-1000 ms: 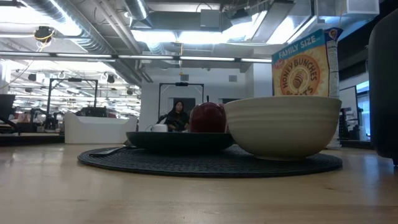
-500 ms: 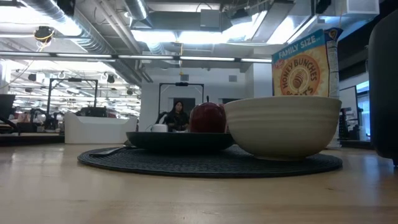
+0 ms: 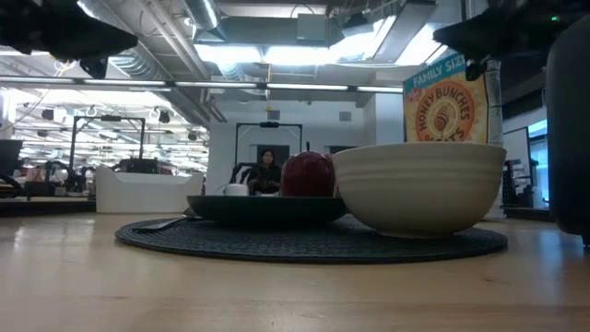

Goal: Arrange a breakfast setting
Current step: Return to Home Position

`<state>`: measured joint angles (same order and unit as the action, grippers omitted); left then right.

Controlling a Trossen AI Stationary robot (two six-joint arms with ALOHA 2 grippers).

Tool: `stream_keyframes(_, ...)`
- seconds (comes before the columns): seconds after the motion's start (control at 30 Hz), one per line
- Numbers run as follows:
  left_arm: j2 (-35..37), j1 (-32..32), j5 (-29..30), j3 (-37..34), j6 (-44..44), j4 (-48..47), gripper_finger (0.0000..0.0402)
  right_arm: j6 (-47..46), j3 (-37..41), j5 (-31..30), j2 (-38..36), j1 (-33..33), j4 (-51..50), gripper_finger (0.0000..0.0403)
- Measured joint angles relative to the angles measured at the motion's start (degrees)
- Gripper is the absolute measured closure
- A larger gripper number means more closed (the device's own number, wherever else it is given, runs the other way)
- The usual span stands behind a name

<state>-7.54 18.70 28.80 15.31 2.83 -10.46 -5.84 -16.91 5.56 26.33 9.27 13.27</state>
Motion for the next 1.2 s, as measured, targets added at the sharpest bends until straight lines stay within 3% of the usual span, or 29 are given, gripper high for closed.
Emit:
stream_keyframes(0.17,7.3,0.0,0.1,-1.2,1.8,-3.9,0.0401,-3.3,0.0,3.8,-9.1,0.1,-8.7,0.0403)
stream_keyframes(0.3,7.4,0.0,0.4,-2.7,3.0,-5.0,0.0401,-6.0,0.0,5.1,-14.8,-1.4,-13.6,0.0403)
stream_keyframes(0.7,7.4,0.0,1.3,-8.8,7.5,-1.4,0.0401,-7.2,12.2,-5.7,-16.8,-11.2,-0.2,0.0403)
stream_keyframes(0.9,7.4,0.0,5.5,-10.1,6.7,-0.5,0.0401,-5.8,15.2,-6.0,-19.3,-11.5,-0.1,0.0403)
stream_keyframes(1.2,7.4,0.0,1.4,-11.3,7.1,2.1,0.0401,-6.0,16.5,-4.5,-25.2,-11.5,-2.3,0.0403)
